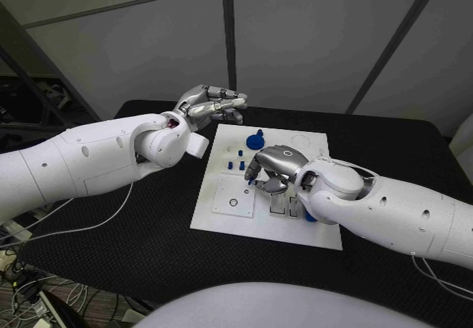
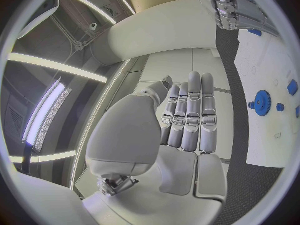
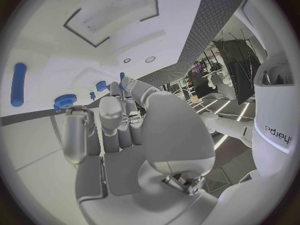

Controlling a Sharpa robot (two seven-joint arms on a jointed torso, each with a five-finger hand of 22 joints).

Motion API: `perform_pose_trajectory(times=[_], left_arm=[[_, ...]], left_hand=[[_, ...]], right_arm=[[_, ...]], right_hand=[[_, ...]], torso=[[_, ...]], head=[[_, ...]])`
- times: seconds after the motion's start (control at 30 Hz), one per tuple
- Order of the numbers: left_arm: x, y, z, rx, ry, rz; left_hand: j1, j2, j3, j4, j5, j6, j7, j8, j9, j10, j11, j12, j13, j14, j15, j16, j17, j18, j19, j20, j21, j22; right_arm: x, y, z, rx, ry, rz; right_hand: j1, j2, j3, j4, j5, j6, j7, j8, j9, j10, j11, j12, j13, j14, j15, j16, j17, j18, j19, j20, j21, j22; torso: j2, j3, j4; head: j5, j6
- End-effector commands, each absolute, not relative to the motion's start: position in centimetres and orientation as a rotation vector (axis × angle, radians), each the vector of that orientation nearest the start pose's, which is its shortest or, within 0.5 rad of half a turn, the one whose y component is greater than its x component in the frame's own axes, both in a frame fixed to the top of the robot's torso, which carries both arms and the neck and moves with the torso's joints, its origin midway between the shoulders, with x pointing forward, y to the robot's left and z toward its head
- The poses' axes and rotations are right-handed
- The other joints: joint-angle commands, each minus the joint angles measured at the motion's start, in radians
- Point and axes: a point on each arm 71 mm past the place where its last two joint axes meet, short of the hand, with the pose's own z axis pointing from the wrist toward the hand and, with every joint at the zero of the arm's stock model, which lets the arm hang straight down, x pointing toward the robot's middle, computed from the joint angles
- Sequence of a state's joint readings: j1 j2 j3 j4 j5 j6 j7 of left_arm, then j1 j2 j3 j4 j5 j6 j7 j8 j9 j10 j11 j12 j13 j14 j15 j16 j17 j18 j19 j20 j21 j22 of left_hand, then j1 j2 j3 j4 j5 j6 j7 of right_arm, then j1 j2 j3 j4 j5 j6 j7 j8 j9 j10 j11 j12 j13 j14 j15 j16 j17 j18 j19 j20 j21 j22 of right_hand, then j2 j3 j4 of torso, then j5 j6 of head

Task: Assemble the parts on the task board

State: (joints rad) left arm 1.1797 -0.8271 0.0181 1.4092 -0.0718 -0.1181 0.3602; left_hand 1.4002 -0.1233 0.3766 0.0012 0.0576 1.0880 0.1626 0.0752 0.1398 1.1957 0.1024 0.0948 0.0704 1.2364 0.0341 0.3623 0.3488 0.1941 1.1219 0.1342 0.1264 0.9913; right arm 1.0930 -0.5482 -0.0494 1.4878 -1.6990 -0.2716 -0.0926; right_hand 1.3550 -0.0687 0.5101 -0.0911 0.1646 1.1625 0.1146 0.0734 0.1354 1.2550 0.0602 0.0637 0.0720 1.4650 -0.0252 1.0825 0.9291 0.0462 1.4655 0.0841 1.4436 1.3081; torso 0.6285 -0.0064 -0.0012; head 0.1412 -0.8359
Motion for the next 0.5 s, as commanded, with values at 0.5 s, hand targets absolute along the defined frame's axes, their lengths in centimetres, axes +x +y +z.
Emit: perform_pose_trajectory(times=[0.5], left_arm=[[51.08, 22.35, -17.37, -1.036, 1.474, -1.651]], left_hand=[[0.000, 0.006, -0.005, 0.000, -0.006, -0.008, 0.000, -0.007, 0.001, -0.006, 0.001, -0.005, -0.002, 0.006, 0.002, -0.005, 0.000, -0.016, 0.006, 0.001, -0.005, -0.002]], right_arm=[[43.70, -4.40, -24.09, -0.562, 1.675, 0.820]], right_hand=[[-0.002, -0.002, 0.006, 0.001, 0.003, -0.002, 0.008, -0.003, 0.002, -0.007, 0.000, -0.003, 0.000, 0.011, -0.002, 0.002, 0.000, -0.015, 0.044, -0.005, 0.003, 0.179]], torso=[[-0.001, -0.0009, -0.0013]], head=[[0.012, -0.014]])
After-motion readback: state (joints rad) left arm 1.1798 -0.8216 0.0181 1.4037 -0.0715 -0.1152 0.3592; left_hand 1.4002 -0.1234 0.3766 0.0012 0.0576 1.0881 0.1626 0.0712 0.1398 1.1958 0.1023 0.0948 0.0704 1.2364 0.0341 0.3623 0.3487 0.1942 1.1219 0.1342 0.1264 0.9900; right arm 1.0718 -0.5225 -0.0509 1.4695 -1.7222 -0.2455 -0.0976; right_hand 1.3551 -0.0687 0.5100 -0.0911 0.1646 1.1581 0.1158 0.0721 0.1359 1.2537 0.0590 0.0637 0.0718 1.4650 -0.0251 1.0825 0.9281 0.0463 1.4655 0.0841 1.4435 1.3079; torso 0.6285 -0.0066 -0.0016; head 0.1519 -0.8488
